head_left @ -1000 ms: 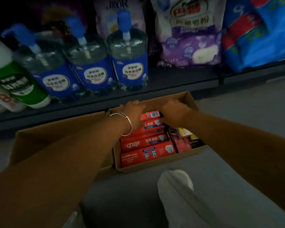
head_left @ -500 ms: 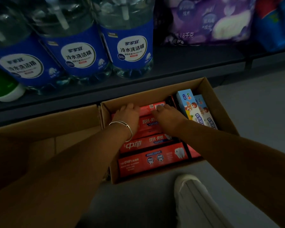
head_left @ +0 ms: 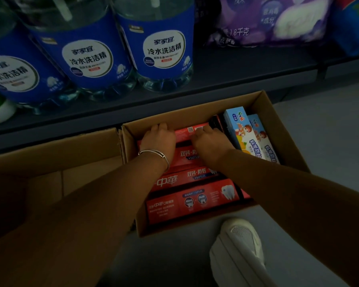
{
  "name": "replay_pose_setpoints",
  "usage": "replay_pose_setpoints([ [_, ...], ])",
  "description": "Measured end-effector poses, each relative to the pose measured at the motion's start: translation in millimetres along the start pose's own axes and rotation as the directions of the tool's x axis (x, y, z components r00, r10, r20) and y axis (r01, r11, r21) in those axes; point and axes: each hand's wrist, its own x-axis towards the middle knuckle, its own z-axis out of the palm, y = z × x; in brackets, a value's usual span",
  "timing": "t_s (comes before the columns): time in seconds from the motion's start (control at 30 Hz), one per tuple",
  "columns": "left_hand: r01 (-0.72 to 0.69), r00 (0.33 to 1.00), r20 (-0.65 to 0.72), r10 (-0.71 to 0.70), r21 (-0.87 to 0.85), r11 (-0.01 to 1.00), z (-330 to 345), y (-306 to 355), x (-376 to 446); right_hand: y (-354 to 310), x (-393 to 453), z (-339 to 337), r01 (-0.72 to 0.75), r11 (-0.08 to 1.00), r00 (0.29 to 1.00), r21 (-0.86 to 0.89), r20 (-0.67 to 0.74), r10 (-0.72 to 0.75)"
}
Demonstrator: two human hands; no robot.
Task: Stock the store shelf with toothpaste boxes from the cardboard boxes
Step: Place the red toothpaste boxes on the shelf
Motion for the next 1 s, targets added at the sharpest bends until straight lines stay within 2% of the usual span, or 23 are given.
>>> replay_pose_setpoints([
  [0.27, 0.021, 1.0, -0.02, -0.019, 0.073, 0.997, 0.5, 5.4, -0.3, 2.2, -2.5, -1.1, 0.093, 0.994, 0.995, -0.058, 0.042, -0.09],
  [0.47, 0.007, 1.0, -0.012, -0.006, 0.099, 0.995, -2.6, 9.3, 3.1, 5.5, -7.5, -5.1, 0.089, 0.993, 0.992, 0.075, 0.082, -0.095],
  [0.67, -0.041, 0.999, 0.036, 0.034, 0.198, 0.979, -5.8, 12.2, 5.7, 6.4, -8.9, -3.5, 0.097, 0.991, 0.992, 0.097, 0.077, -0.105],
  [0.8, -0.046, 0.998, 0.05, 0.037, 0.199, 0.979, -14.6, 8.0, 2.9, 7.1, -12.1, -8.1, 0.113, 0.988, 0.99, 0.107, 0.077, -0.121],
  [1.0, -0.058, 0.997, 0.059, 0.048, 0.2, 0.978, -53.6, 3.0, -11.5, 9.7, -30.1, -39.5, 0.109, 0.97, 0.975, 0.216, 0.168, -0.147],
])
